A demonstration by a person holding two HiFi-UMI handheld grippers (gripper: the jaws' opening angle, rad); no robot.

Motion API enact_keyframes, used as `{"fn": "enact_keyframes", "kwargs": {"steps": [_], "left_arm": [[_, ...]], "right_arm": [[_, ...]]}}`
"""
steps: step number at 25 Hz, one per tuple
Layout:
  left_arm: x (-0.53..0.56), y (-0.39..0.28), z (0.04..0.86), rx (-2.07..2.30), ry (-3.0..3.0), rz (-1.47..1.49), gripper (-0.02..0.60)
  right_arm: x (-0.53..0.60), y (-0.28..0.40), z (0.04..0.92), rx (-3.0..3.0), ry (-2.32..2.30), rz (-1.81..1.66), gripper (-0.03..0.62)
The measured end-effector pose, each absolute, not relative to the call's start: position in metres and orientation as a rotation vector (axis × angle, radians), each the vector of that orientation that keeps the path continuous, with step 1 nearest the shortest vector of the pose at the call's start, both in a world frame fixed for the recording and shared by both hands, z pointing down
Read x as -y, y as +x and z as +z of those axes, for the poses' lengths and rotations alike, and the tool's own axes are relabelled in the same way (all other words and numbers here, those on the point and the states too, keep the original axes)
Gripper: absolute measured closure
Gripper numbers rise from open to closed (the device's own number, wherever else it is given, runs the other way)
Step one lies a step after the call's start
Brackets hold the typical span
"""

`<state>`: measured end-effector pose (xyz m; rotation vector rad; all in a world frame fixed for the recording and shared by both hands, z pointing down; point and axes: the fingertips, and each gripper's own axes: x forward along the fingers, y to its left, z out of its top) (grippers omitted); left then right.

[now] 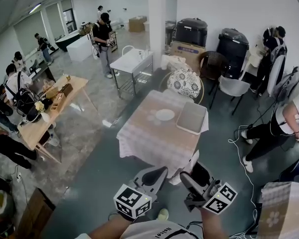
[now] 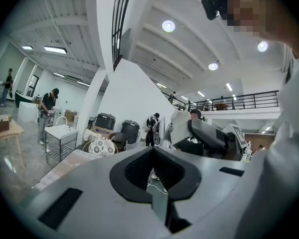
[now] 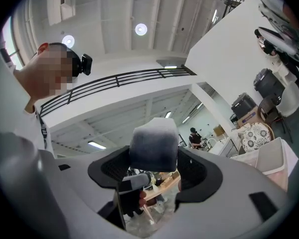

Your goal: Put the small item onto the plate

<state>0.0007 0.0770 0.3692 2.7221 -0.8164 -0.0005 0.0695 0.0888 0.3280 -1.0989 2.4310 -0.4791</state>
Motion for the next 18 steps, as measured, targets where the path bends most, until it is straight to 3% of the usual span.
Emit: {"fn": "enact_keyframes", "kwargs": {"steps": [18], "left_arm": [[-0.061,0.005,0.378,0.972,2.673,0.013,0.577]], "right_arm": [[-0.069,0.084,0.341,-2.462,-0.999,-0.549,0.284]]}}
